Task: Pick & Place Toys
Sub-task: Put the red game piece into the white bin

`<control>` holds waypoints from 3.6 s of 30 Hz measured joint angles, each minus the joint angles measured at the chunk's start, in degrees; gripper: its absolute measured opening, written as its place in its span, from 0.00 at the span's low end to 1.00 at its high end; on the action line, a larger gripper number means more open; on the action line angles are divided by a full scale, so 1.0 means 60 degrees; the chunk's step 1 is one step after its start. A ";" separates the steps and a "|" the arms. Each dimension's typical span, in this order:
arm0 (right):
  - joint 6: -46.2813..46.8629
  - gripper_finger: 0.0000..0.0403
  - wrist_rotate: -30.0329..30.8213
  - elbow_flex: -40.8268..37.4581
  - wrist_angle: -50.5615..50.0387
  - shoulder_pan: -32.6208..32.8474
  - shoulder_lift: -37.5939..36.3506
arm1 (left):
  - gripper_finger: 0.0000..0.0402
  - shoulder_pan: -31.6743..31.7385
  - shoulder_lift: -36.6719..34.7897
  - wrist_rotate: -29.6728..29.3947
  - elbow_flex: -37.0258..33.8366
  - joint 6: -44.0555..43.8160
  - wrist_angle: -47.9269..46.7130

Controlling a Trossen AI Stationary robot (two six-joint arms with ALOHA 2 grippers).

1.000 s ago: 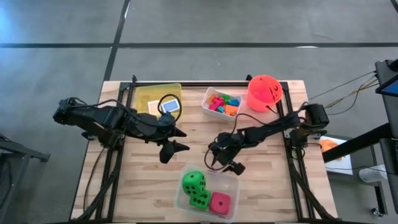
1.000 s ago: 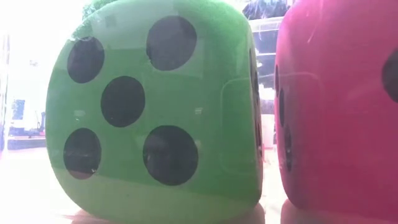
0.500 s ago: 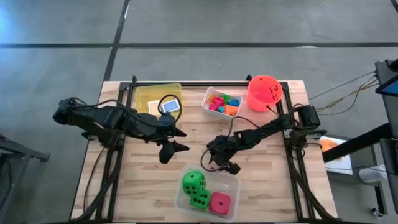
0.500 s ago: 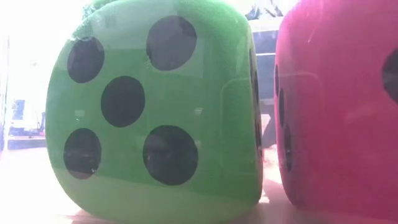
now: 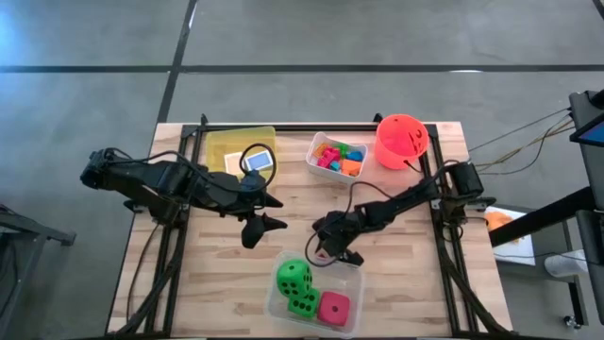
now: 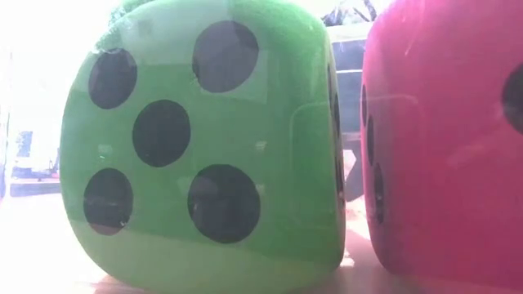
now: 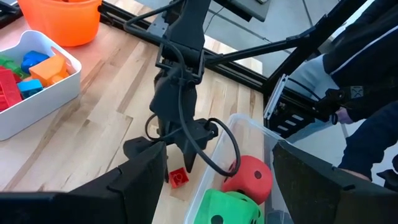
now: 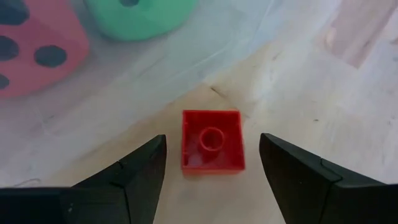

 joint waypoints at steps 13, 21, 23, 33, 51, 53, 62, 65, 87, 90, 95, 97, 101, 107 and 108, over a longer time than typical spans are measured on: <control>0.0236 0.62 0.0178 0.0000 0.0332 0.0134 0.0010 | 0.70 0.0000 0.0000 0.0000 0.0000 0.0012 0.0000; 0.0508 0.62 0.0175 -0.0004 0.0339 0.0146 0.0424 | 0.70 -0.0003 0.0002 0.0000 0.0000 -0.0054 0.0004; 0.0702 0.62 0.0166 -0.0004 0.0354 0.0166 0.0465 | 0.70 -0.0003 0.0003 0.0000 0.0000 -0.0122 0.0007; 0.0909 0.37 0.0165 -0.0004 0.0353 0.0203 0.0421 | 0.70 -0.0007 -0.0001 0.0003 0.0000 -0.0128 0.0040; 0.1747 0.32 -0.0097 -0.0004 -0.0265 0.0200 -0.0464 | 0.70 -0.0005 -0.0001 0.0004 0.0000 -0.0080 0.0057; 0.1767 0.32 -0.0023 0.0000 -0.0417 0.0173 -0.0638 | 0.70 0.0001 -0.0001 0.0004 0.0000 -0.0071 0.0049; 0.2244 0.32 0.0494 -0.0007 -0.1605 -0.0046 -0.1735 | 0.70 0.0001 -0.0001 0.0004 0.0000 -0.0040 0.0004; 0.2527 0.32 0.0738 -0.0007 -0.2071 -0.0153 -0.2293 | 0.70 0.0001 0.0001 0.0000 0.0000 -0.0042 0.0054; 0.4354 0.32 0.1959 -0.0625 -0.3595 -0.2309 -0.5614 | 0.70 0.0019 -0.0001 -0.0254 0.0000 0.0474 0.0149; 0.5572 0.32 0.2456 -0.0622 -0.3684 -0.2905 -0.5797 | 0.70 0.0019 -0.0001 -0.0251 0.0000 0.0444 0.0160; 0.7404 0.32 0.3236 -0.0612 -0.3740 -0.3849 -0.5722 | 0.70 0.0019 0.0002 -0.0254 0.0000 0.0452 0.0403; 0.7798 0.32 0.3563 -0.0613 -0.3779 -0.4173 -0.5597 | 0.70 0.0019 -0.0001 -0.0257 0.0000 0.0452 0.0401; 0.8600 0.32 0.3690 -0.0608 -0.4074 -0.4957 -0.5319 | 0.70 0.0019 0.0003 -0.0295 0.0000 0.0455 0.0408; 0.9168 0.32 0.3650 -0.0210 -0.5315 -0.5652 -0.4610 | 0.70 0.0060 0.0003 -0.0576 0.0000 0.0529 0.0676; 0.9028 0.32 0.3653 -0.0045 -0.5476 -0.5665 -0.4493 | 0.70 0.0066 0.0003 -0.0619 0.0000 0.0579 0.0699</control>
